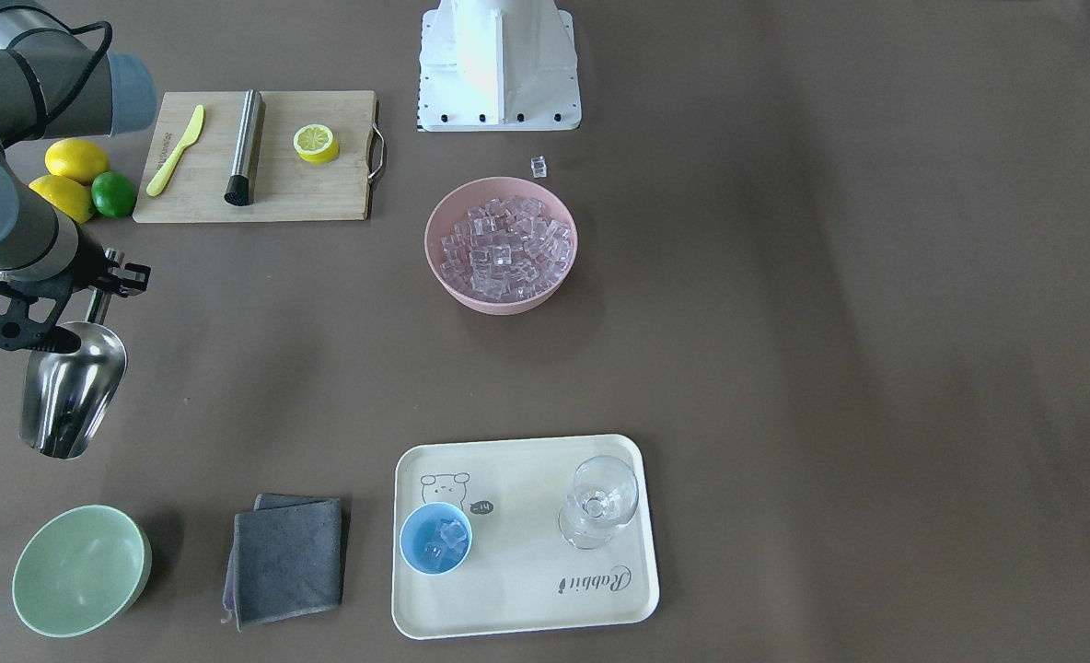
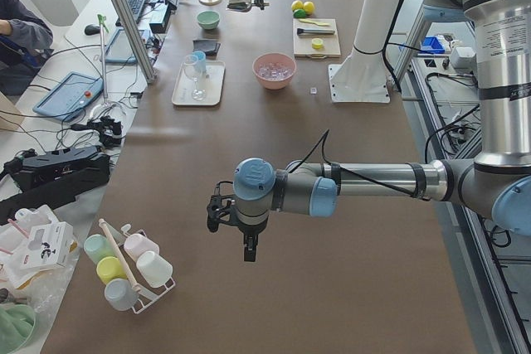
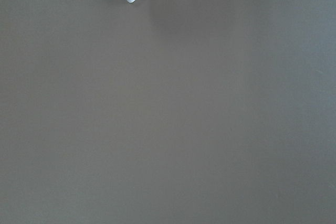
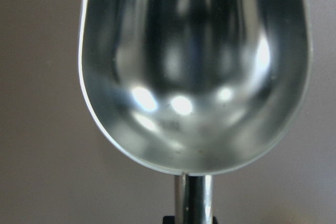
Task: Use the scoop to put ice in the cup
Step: 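Carry the empty scoop back toward its starting spot with the right gripper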
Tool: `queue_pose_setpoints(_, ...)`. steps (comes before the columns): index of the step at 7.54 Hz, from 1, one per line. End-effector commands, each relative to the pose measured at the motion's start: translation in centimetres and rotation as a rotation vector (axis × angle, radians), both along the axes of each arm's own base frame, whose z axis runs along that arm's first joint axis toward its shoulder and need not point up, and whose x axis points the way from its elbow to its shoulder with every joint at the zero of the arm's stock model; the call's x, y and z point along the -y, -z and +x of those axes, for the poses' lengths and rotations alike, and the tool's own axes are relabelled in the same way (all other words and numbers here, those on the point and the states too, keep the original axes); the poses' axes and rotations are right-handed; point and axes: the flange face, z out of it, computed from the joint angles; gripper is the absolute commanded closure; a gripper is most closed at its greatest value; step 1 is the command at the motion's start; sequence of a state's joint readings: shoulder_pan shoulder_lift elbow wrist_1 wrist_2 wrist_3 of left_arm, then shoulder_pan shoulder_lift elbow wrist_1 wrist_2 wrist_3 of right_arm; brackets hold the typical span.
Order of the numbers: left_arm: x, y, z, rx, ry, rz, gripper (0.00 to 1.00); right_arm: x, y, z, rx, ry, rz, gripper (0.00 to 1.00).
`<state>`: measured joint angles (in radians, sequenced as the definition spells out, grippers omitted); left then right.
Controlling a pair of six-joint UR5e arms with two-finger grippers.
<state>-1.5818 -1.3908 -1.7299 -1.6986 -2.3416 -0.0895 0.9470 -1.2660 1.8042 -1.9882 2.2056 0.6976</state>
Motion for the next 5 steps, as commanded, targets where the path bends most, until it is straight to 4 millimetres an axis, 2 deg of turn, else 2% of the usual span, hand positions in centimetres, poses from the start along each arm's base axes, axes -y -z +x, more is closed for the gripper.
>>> queue_pose_setpoints(1, 0.2, -0.9, 0.3, 0.001, 0.008, -0.027, 0.02, -2.3, -1.8, 0.4, 0.088, 0.01, -0.102, 1.0)
queue_pose_setpoints(2, 0.3, -1.8, 0.2, 0.002, 0.008, -0.045, 0.02, -2.6, -2.2, 0.4, 0.11, 0.053, -0.086, 1.0)
queue_pose_setpoints(5, 0.6, -1.3, 0.0, -0.004, 0.013, -0.034, 0.02, -4.0, -3.2, -0.5, 0.144, 0.126, -0.088, 1.0)
